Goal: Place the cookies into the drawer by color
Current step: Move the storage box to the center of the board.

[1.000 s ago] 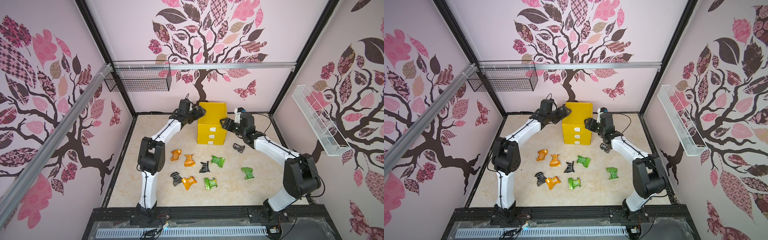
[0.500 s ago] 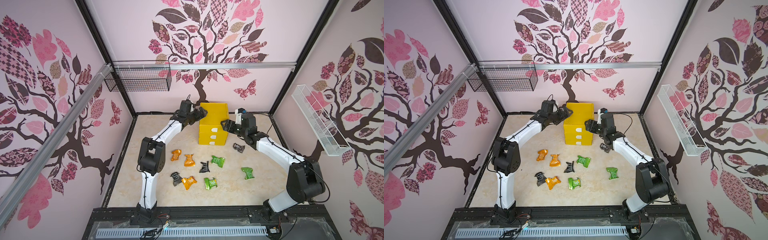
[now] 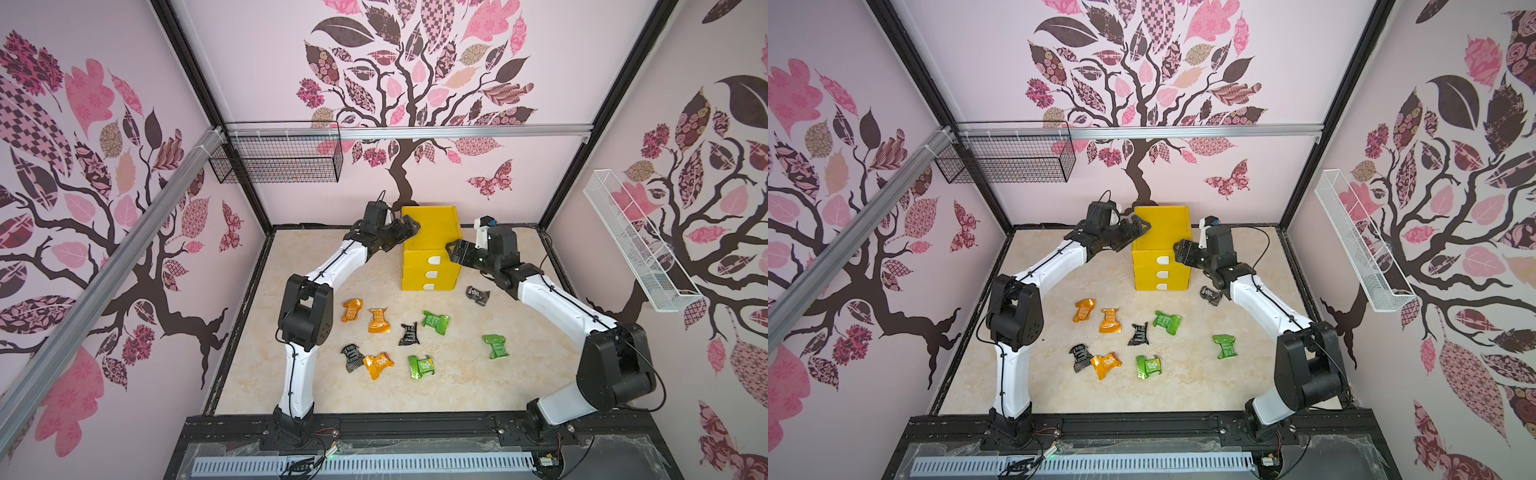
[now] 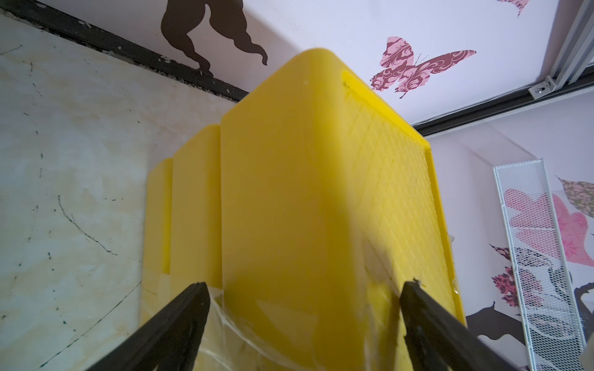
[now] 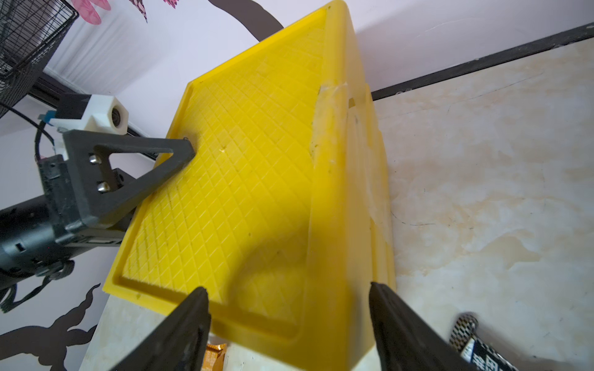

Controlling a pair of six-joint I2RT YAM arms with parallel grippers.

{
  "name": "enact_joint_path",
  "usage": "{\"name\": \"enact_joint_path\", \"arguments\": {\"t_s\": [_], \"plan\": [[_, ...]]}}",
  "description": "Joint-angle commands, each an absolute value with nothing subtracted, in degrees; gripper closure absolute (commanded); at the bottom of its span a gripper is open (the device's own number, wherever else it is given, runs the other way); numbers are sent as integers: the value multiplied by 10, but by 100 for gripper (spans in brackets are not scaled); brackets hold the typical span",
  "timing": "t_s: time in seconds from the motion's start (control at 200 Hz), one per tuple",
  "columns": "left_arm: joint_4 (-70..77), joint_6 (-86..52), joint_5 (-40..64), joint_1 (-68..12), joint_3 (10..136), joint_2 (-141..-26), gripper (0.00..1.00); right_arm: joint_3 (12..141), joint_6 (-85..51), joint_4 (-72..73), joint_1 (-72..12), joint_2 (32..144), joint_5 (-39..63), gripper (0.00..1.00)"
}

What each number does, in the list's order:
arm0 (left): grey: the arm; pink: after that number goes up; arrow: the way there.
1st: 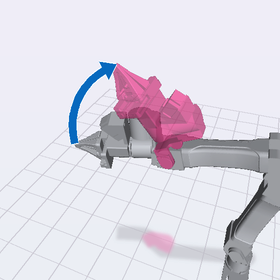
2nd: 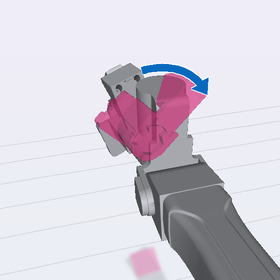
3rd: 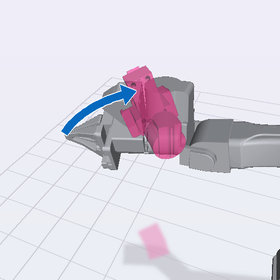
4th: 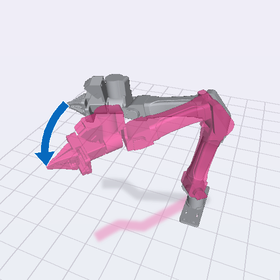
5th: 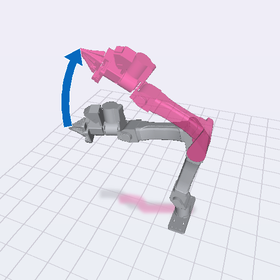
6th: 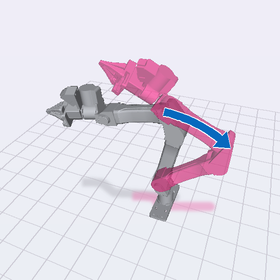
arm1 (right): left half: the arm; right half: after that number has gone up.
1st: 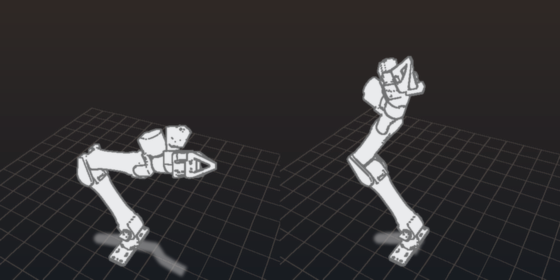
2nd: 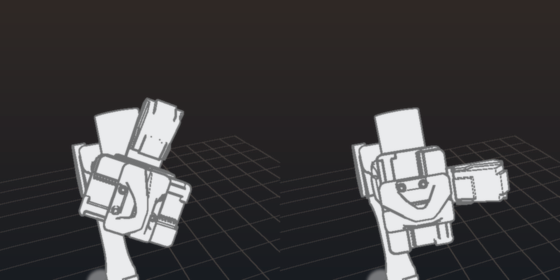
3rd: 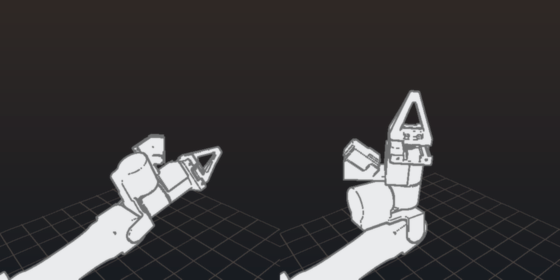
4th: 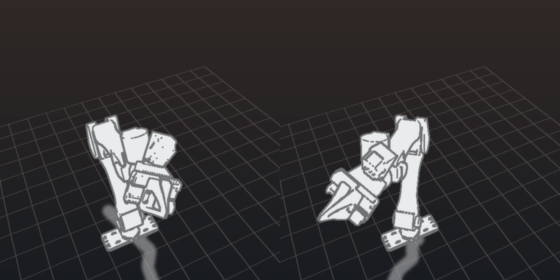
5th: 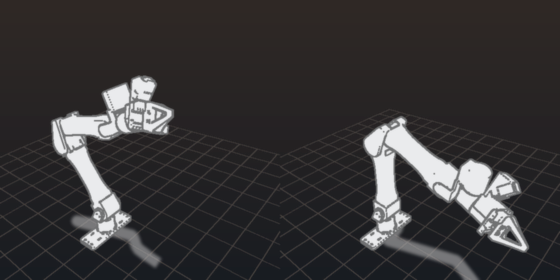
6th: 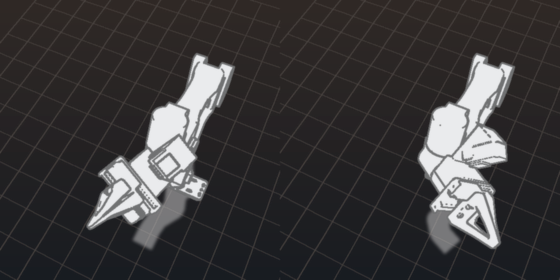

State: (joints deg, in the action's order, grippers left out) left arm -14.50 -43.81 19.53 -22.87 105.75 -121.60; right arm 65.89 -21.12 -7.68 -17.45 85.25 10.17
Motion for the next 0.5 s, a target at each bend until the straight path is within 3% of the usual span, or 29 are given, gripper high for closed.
{"name": "enact_joint_path", "arguments": {"t_s": [0.0,0.19,0.49], "plan": [[-195,-383,156,-228,1057,-1196,3,677,-193,-125,-178,787,88,17],[-212,-325,103,-200,1035,-1132,3,642,-198,-170,-178,708,59,16],[-153,-213,100,-206,864,-946,3,533,-322,-148,-190,593,75,16]]}}
